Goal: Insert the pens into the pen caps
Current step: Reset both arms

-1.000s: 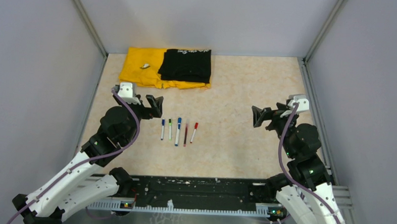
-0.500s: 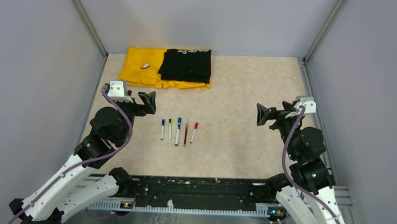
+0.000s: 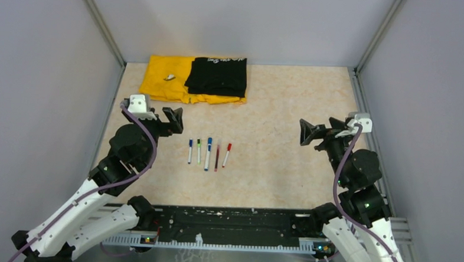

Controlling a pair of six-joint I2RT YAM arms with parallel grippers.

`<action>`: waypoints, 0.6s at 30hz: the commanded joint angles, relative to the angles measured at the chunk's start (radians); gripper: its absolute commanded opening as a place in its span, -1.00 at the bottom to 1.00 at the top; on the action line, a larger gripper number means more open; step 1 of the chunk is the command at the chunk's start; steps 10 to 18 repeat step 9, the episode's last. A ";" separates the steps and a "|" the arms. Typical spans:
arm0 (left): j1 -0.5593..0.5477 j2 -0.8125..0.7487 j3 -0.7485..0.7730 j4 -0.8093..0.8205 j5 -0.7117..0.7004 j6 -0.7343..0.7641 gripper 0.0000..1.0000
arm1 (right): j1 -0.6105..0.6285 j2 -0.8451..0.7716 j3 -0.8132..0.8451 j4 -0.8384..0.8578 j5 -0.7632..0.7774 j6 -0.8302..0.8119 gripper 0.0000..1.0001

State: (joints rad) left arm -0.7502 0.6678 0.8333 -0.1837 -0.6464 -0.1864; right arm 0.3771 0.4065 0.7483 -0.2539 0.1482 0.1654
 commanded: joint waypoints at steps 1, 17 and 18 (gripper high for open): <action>0.000 -0.025 -0.007 -0.003 -0.057 0.016 0.98 | -0.002 -0.020 0.043 0.010 0.156 0.011 0.97; 0.000 -0.032 -0.002 0.002 -0.058 0.025 0.98 | -0.002 -0.036 0.031 0.035 0.193 0.012 0.97; 0.000 -0.032 -0.002 0.002 -0.058 0.025 0.98 | -0.002 -0.036 0.031 0.035 0.193 0.012 0.97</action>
